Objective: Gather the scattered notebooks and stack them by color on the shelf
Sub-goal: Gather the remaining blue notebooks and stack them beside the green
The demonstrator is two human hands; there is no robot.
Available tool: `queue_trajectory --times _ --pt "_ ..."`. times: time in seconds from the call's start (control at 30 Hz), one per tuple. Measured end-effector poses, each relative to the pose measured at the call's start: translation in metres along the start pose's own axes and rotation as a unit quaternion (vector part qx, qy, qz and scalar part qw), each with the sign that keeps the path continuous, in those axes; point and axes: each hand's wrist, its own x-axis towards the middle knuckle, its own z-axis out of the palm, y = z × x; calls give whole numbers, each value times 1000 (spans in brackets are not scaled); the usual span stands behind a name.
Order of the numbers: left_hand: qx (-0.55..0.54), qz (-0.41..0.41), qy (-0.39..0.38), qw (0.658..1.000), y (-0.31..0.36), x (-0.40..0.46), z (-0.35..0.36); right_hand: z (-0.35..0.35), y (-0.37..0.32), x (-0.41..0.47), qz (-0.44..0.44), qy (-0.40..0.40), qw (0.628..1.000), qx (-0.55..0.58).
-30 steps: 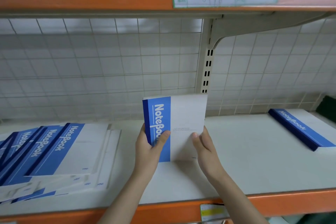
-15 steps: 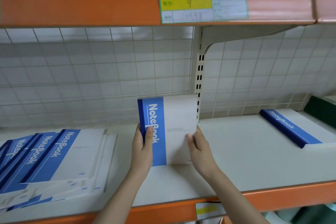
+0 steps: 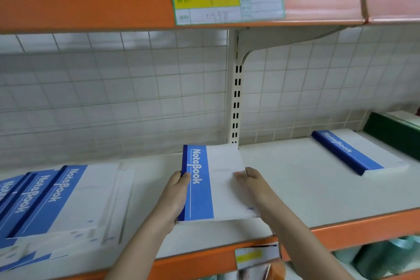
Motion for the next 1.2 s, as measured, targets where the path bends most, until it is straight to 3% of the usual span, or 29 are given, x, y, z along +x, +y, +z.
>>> queue_trajectory --times 0.4,1.2 --pt "-27 -18 9 999 3 2 60 -60 17 4 -19 -14 998 -50" --pt "-52 -10 56 997 39 13 320 -315 31 72 -24 -39 994 -96"
